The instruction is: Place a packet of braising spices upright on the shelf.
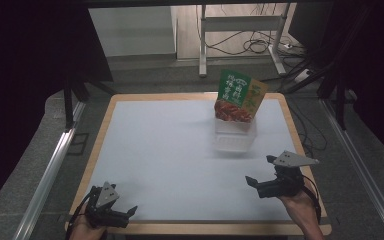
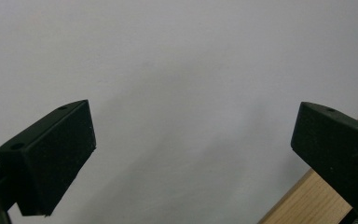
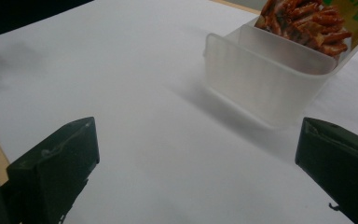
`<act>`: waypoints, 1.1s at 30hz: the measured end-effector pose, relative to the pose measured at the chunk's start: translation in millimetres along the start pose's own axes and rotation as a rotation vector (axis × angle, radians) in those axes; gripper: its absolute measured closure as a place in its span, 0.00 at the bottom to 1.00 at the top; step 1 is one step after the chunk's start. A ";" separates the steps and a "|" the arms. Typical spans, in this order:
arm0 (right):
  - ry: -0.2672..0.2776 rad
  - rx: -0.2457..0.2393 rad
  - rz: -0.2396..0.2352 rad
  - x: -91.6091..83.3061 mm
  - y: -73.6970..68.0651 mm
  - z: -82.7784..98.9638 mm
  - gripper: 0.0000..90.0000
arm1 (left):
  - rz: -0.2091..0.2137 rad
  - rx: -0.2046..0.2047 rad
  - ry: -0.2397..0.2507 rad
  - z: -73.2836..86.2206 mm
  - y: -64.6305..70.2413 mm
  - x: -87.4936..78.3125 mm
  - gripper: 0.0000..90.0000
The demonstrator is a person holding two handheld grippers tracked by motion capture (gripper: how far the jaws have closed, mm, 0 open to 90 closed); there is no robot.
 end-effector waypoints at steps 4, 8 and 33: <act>0.011 0.007 -0.005 -1.6 -6.1 5.2 0.00 | 0.000 0.000 -0.001 0.1 -0.1 0.0 0.00; 0.012 0.007 0.001 -2.1 -10.9 11.3 0.00 | 0.000 0.002 -0.001 0.0 0.2 0.2 0.00; 0.001 0.019 0.024 -7.5 -21.6 53.9 0.00 | -0.001 0.007 -0.004 0.3 1.0 0.6 0.00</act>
Point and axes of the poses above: each handheld gripper's, and its own axes: x roughly forward along the jaws, z roughly out of its underside, y roughly to its right, the point moved 8 cm from there along x, roughly forward along the jaws, and after that the axes turned 7 degrees about -x, right-handed, at the moved point
